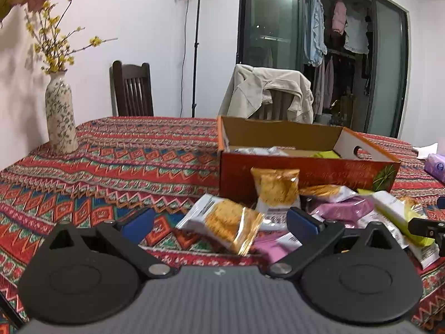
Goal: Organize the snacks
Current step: 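Move both tools back to the snack pile and grasp a green-white packet with the right gripper, then grasp a biscuit packet with the left gripper while the right gripper holds the green-white packet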
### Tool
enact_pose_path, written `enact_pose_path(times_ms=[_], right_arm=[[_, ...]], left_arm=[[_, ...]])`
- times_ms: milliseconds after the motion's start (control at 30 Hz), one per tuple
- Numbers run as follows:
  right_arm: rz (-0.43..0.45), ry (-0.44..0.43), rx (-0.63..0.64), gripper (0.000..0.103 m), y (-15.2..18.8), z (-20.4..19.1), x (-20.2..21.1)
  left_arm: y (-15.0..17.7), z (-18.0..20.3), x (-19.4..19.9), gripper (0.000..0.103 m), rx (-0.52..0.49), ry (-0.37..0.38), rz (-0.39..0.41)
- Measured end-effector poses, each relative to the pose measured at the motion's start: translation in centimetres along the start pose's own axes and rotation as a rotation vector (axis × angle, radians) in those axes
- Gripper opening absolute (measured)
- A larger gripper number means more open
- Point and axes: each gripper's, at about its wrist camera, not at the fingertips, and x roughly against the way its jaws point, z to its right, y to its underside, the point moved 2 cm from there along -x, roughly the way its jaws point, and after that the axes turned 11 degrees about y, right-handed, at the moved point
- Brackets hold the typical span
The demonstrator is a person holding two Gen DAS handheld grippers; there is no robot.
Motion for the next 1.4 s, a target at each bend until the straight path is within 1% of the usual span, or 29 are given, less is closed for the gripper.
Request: enact_pose_path(times_ms=[100,133,167,200,267,300,367,500,567,600,667,767,900,1000,1100,1200,1400], right_arm=[[-0.014,0.003,0.006,0.101,0.0,0.0,-0.6],[-0.016,0.004,0.008,0.098,-0.1,0.0,-0.8],[-0.018,0.008,0.011,0.093,-0.2,0.0,-1.1],[-0.021,0.012,0.016,0.089,-0.4,-0.1,-1.4],[-0.025,0.017,0.026,0.077,-0.8,-0.1,-1.9],[-0.03,0.02,0.029,0.074,-1.0,-0.1,-2.3],[-0.043,0.024,0.031,0.061,-1.3,-0.2,-3.1],[-0.064,0.006,0.018,0.052,-1.0,-0.4,-4.1],[-0.073,0.006,0.021,0.047,-0.7,-0.6,-4.4],[-0.074,0.01,0.025,0.045,-0.6,-0.7,-4.5],[-0.078,-0.005,0.023,0.039,-0.5,-0.7,-4.5],[-0.065,0.0,0.028,0.038,-0.4,-0.8,-4.3],[-0.039,0.007,-0.021,0.037,-0.3,0.0,-3.8],[0.005,0.024,-0.065,0.037,-0.3,0.8,-2.9],[0.043,0.034,-0.078,0.037,-0.2,1.1,-2.0],[0.056,0.031,-0.072,0.037,-0.2,1.0,-1.8],[0.073,0.027,-0.071,0.037,-0.2,1.1,-1.5]], left_arm=[[0.3,-0.4,-0.4,0.103,0.015,-0.002,-0.005],[0.4,-0.5,-0.5,0.103,0.018,-0.001,-0.006],[0.5,-0.5,-0.6,0.103,0.02,0.002,-0.007],[0.5,-0.6,-0.7,0.103,0.023,0.006,-0.007],[0.5,-0.7,-0.8,0.103,0.032,0.009,-0.01],[0.5,-0.8,-0.9,0.103,0.037,0.01,-0.013],[0.6,-1.0,-1.0,0.103,0.049,0.014,-0.015],[0.6,-1.1,-1.0,0.103,0.058,0.015,-0.021],[0.6,-1.1,-1.1,0.103,0.06,0.018,-0.024],[0.6,-1.1,-1.2,0.103,0.06,0.018,-0.027],[0.5,-1.1,-1.2,0.103,0.061,0.018,-0.03],[0.6,-1.0,-1.2,0.103,0.062,0.013,-0.026],[0.5,-1.0,-1.1,0.103,0.062,-0.001,-0.022],[0.5,-0.8,-1.1,0.103,0.053,-0.025,-0.02],[0.3,0.0,-0.9,0.103,0.022,-0.045,-0.021],[0.0,1.0,-0.7,0.103,0.027,-0.03,-0.027],[-0.5,4.1,-1.7,0.103,0.036,-0.003,-0.083]])
